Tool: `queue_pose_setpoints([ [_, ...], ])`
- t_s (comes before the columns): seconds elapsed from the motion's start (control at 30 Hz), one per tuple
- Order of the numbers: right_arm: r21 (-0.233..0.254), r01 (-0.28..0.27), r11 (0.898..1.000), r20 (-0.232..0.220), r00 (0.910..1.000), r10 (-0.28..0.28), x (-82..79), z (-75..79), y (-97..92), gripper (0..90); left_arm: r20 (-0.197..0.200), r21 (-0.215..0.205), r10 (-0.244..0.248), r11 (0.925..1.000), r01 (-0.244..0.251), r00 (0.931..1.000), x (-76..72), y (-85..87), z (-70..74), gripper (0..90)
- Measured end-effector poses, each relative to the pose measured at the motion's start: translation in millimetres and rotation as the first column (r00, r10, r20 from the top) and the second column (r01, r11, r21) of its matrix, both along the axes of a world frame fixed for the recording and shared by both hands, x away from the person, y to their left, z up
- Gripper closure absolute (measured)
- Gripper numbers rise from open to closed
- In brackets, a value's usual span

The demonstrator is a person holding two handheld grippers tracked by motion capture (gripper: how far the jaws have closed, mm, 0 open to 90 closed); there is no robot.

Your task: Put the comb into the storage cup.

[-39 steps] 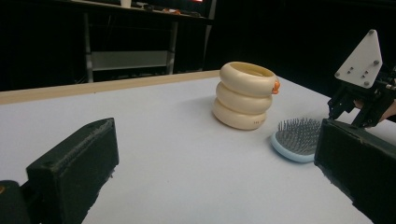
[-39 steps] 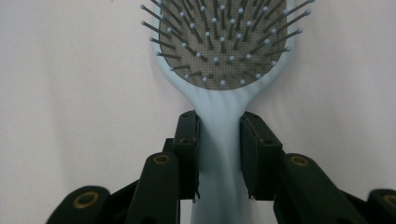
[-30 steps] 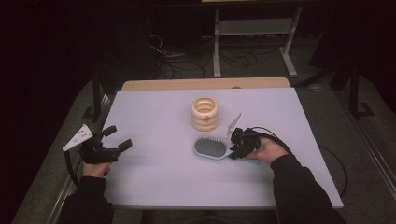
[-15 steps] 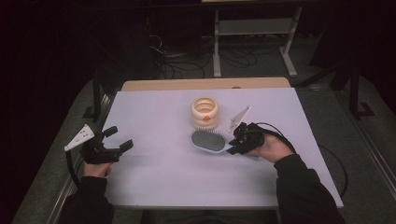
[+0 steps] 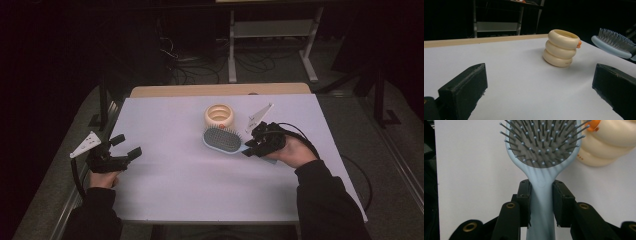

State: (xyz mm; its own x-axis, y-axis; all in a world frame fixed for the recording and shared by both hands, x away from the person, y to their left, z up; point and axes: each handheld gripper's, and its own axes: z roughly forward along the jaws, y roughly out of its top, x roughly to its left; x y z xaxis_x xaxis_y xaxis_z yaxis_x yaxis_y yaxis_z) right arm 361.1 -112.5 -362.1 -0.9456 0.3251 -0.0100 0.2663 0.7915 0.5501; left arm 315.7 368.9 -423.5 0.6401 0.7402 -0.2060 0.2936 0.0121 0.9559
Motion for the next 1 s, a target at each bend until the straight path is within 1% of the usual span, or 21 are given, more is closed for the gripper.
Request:
queue_pose_setpoints([
  [0.03,0.0,0.0,1.0,0.0,1.0,0.0,0.0,0.0,0.0,68.4,0.0,0.0,0.0,1.0,0.0,1.0,0.0,0.0,0.0,0.0],
  [0.07,0.0,0.004,1.0,0.004,1.0,-0.004,1.5,6.5,1.3,68.4,-0.001,0.0,-0.001,1.0,0.001,1.0,0.3,-0.4,0.4,0.0],
  [0.1,0.0,0.004,1.0,0.004,1.0,-0.004,1.5,6.5,1.3,68.4,-0.001,0.0,-0.001,1.0,0.001,1.0,0.3,-0.4,0.4,0.0],
  [0.13,0.003,0.004,1.0,0.012,0.9999,-0.005,3.3,11.4,2.4,68.4,-0.001,0.002,-0.001,1.0,0.001,1.0,0.5,-0.4,1.1,0.0],
  [0.17,0.003,0.01,1.0,0.01,0.9999,-0.01,3.8,14.5,3.4,68.4,-0.001,0.002,-0.001,1.0,0.001,1.0,0.5,-0.4,1.1,0.0],
  [0.23,0.009,0.009,1.0,0.019,0.9998,-0.009,4.7,17.0,4.3,68.4,0.002,0.0,-0.004,1.0,0.004,1.0,0.8,-0.1,2.3,0.0],
  [0.3,0.017,0.01,1.0,0.022,0.9997,-0.01,6.4,22.7,6.8,68.4,0.002,-0.003,-0.004,1.0,0.004,1.0,0.9,-0.1,4.6,0.0],
  [0.4,0.013,0.011,1.0,0.031,0.9995,-0.012,8.5,31.5,13.0,68.3,-0.001,-0.006,-0.007,1.0,0.007,1.0,1.6,-2.3,9.4,0.0],
  [0.43,0.013,0.011,1.0,0.031,0.9995,-0.012,8.5,31.5,13.0,68.3,0.001,-0.002,-0.008,1.0,0.008,1.0,1.8,-3.1,10.5,0.0],
  [0.5,0.003,0.007,1.0,0.031,0.9995,-0.007,9.9,36.9,17.9,68.3,-0.006,0.004,-0.016,0.9999,0.016,0.9998,2.5,-6.0,12.6,0.0],
  [0.57,0.006,0.002,1.0,0.037,0.9993,-0.002,10.8,38.7,19.4,68.3,-0.02,0.006,-0.024,0.9997,0.024,0.9995,3.5,-9.1,13.6,0.0],
  [0.6,0.01,-0.001,1.0,0.043,0.9991,0.0,11.9,43.3,21.9,68.4,-0.027,0.008,-0.036,0.9993,0.036,0.999,4.5,-12.4,15.4,0.0],
  [0.63,0.01,-0.001,1.0,0.043,0.9991,0.0,11.9,43.3,21.9,68.4,-0.027,0.008,-0.036,0.9993,0.036,0.999,4.5,-12.4,15.4,0.0],
  [0.67,0.014,0.002,1.0,0.054,0.9985,-0.003,12.3,47.7,23.6,68.4,-0.029,0.004,-0.044,0.999,0.044,0.9986,5.3,-16.1,18.4,0.0],
  [0.7,0.014,0.002,1.0,0.054,0.9985,-0.003,12.3,47.7,23.6,68.4,-0.029,0.004,-0.044,0.999,0.044,0.9986,5.3,-16.1,18.4,0.0],
  [0.77,0.019,0.004,1.0,0.061,0.9981,-0.005,12.7,51.9,24.6,68.4,-0.021,0.005,-0.049,0.9988,0.049,0.9986,5.4,-20.1,23.0,0.0],
  [0.8,0.023,0.006,1.0,0.064,0.9979,-0.007,12.8,55.4,25.4,68.3,-0.024,-0.009,-0.069,0.9976,0.069,0.9973,6.7,-24.7,28.0,0.0],
  [0.83,0.023,0.006,1.0,0.064,0.9979,-0.007,12.8,55.4,25.4,68.3,-0.024,-0.009,-0.069,0.9976,0.069,0.9973,6.7,-24.7,28.0,0.0],
  [0.87,0.027,0.007,1.0,0.065,0.9979,-0.009,13.0,59.2,26.2,68.3,-0.021,-0.012,-0.073,0.9973,0.073,0.9971,7.3,-27.7,30.5,0.0],
  [0.93,0.027,0.008,1.0,0.066,0.9977,-0.01,13.0,61.1,26.7,68.3,-0.014,-0.013,-0.085,0.9963,0.085,0.9963,9.0,-33.2,35.6,0.0],
  [1.0,0.034,0.008,0.999,0.073,0.9973,-0.01,13.4,65.6,28.3,68.3,-0.008,-0.018,-0.099,0.9949,0.099,0.995,12.5,-42.2,43.7,0.0],
])
